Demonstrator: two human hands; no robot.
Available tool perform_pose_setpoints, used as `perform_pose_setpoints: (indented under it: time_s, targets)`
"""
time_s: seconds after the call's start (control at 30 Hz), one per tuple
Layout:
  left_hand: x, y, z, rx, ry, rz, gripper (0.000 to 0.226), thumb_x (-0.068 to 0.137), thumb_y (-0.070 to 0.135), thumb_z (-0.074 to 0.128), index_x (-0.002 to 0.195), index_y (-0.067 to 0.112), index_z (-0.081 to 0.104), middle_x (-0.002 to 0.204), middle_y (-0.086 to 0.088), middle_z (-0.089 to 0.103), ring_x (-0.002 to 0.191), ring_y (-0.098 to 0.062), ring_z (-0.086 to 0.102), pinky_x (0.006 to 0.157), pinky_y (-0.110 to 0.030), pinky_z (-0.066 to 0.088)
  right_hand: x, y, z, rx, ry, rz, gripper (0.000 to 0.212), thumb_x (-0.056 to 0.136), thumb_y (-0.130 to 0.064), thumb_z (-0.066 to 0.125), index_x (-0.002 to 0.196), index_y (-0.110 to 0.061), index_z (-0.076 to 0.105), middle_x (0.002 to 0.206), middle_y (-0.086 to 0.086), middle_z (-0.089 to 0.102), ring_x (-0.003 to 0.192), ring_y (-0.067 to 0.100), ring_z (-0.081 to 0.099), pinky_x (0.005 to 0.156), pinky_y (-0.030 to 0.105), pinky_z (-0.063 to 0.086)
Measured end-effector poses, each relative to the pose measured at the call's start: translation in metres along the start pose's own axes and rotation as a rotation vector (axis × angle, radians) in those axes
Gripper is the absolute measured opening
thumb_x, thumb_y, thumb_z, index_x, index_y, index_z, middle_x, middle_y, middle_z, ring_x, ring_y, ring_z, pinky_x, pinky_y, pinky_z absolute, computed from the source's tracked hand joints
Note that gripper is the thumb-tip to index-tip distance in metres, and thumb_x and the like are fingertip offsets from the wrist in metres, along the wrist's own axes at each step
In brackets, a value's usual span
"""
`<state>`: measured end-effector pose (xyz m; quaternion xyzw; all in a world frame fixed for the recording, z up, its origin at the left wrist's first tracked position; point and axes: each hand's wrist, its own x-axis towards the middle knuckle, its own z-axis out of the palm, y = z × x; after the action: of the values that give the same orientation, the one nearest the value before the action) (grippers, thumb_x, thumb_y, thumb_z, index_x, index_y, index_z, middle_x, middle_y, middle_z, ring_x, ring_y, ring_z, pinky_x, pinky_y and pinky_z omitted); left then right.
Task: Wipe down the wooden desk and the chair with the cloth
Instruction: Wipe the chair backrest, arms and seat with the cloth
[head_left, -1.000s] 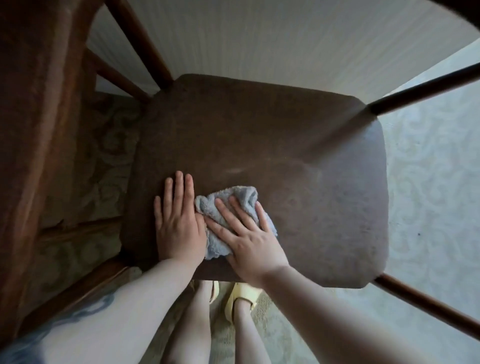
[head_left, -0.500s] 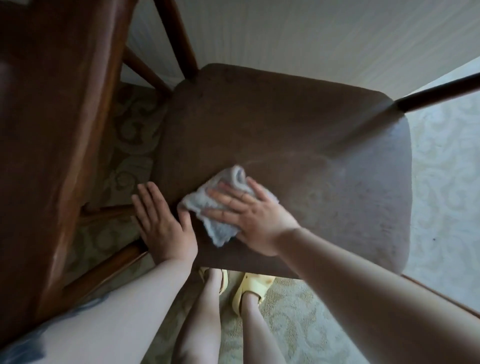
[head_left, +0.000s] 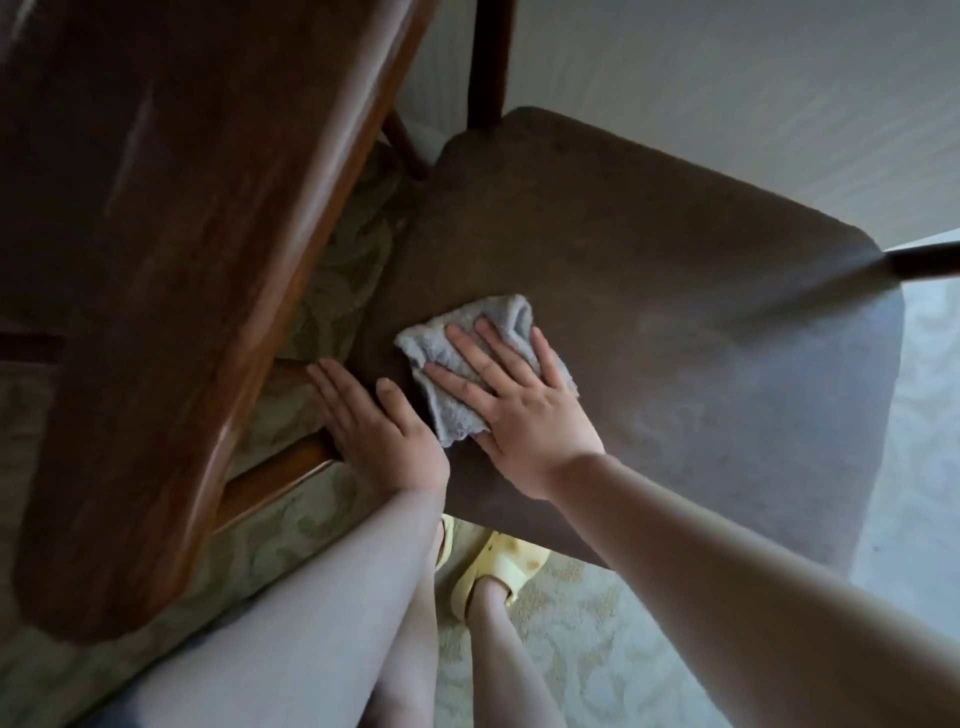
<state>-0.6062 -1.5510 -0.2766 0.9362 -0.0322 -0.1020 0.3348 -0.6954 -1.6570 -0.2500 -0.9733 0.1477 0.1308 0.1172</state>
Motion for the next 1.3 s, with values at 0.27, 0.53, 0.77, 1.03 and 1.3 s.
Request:
perform_pose_setpoints:
  time_s: [0.27, 0.53, 0.77, 1.03, 1.3]
  targets:
    - [-0.004, -0.008, -0.009, -0.248, -0.006, -0.053, 0.067, 0.095, 0.041, 0.034, 0.149, 0.002, 0.028, 0.155, -0.018, 0.028, 0.143, -0.030, 0.029, 0.118, -0.039, 0.024, 0.029, -0.024, -0.004, -0.206, -0.145, -0.409, 0.063, 0.100, -0.046, 0.029, 0.155, -0.030, 0.003, 0.163, -0.007, -0.008, 0.146, 0.016, -0.021, 0.114, 0.047, -0.020]
    - [0.000, -0.002, 0.007, 0.170, 0.030, 0.066, 0.066, 0.094, 0.038, 0.020, 0.150, 0.006, 0.028, 0.158, -0.013, 0.023, 0.145, -0.032, 0.021, 0.115, -0.044, 0.018, 0.013, -0.015, 0.008, 0.042, 0.242, 0.315, 0.060, 0.094, -0.045, 0.045, 0.151, -0.036, 0.030, 0.162, 0.000, 0.018, 0.149, 0.024, 0.011, 0.118, 0.055, 0.006]
    - [-0.001, -0.009, 0.007, 0.175, 0.078, 0.112, 0.059, 0.099, 0.031, 0.021, 0.149, 0.003, 0.030, 0.157, -0.014, 0.027, 0.145, -0.030, 0.024, 0.115, -0.037, 0.018, 0.057, 0.053, -0.006, -0.118, 0.160, 0.006, 0.060, 0.095, -0.047, 0.041, 0.152, -0.041, 0.023, 0.161, -0.001, 0.019, 0.149, 0.024, 0.015, 0.116, 0.049, -0.002]
    - [0.000, -0.006, 0.005, 0.205, 0.041, 0.108, 0.060, 0.097, 0.030, 0.022, 0.148, 0.001, 0.032, 0.155, -0.017, 0.030, 0.144, -0.033, 0.026, 0.115, -0.038, 0.019, 0.060, -0.012, -0.010, -0.065, 0.057, -0.260, 0.061, 0.096, -0.050, 0.037, 0.152, -0.044, 0.014, 0.163, -0.006, 0.007, 0.150, 0.021, 0.002, 0.119, 0.051, -0.003]
    - [0.004, 0.030, 0.016, 0.322, -0.091, 0.173, 0.060, 0.097, 0.034, 0.020, 0.154, 0.017, 0.018, 0.162, -0.003, 0.012, 0.149, -0.021, 0.007, 0.118, -0.040, 0.001, 0.004, -0.024, 0.013, 0.093, 0.177, 0.511, 0.067, 0.098, -0.048, 0.036, 0.155, -0.036, 0.005, 0.164, 0.000, -0.002, 0.150, 0.022, -0.009, 0.118, 0.054, -0.003]
